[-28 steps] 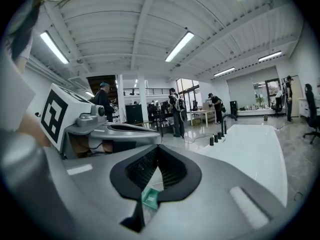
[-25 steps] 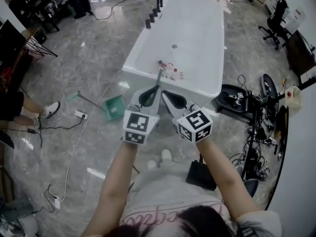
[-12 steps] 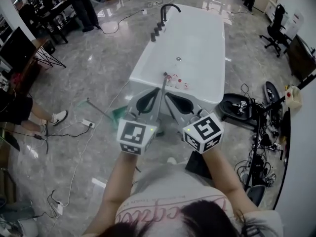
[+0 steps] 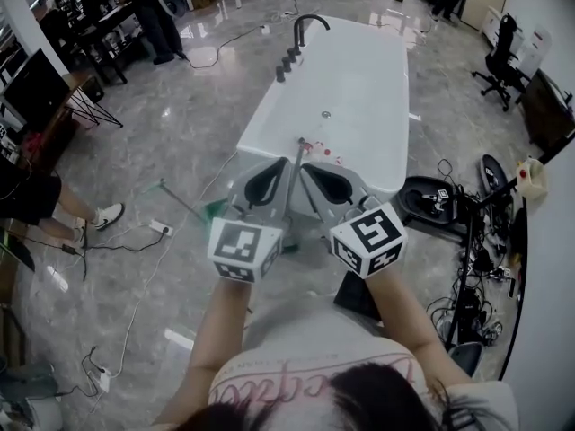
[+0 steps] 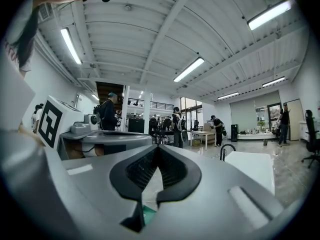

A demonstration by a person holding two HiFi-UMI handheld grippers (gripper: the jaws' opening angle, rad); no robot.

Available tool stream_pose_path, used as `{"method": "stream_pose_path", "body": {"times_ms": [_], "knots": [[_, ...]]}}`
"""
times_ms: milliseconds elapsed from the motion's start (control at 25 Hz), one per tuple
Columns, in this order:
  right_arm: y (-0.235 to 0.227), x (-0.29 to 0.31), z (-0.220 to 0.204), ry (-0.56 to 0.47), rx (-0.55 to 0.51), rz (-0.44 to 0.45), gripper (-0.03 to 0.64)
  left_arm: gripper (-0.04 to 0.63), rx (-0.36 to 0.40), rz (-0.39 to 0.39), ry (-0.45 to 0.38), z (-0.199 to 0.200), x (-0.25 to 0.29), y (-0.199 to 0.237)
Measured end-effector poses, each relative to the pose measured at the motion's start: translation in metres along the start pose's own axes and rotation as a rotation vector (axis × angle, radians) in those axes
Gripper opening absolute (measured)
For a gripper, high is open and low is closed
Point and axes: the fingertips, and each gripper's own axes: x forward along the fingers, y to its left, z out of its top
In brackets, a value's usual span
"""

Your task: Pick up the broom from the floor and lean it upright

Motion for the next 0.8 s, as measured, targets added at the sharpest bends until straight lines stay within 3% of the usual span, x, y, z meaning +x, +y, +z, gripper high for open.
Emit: {"method": "stream_pose_path", "body": {"times_ms": [800], "knots": [[0.011,-0.006,-0.006,0.017,0.019,0.008,0.0,0.0,-0.022,-0.016,0.008,-0.004,-0.009,-0.006]]}}
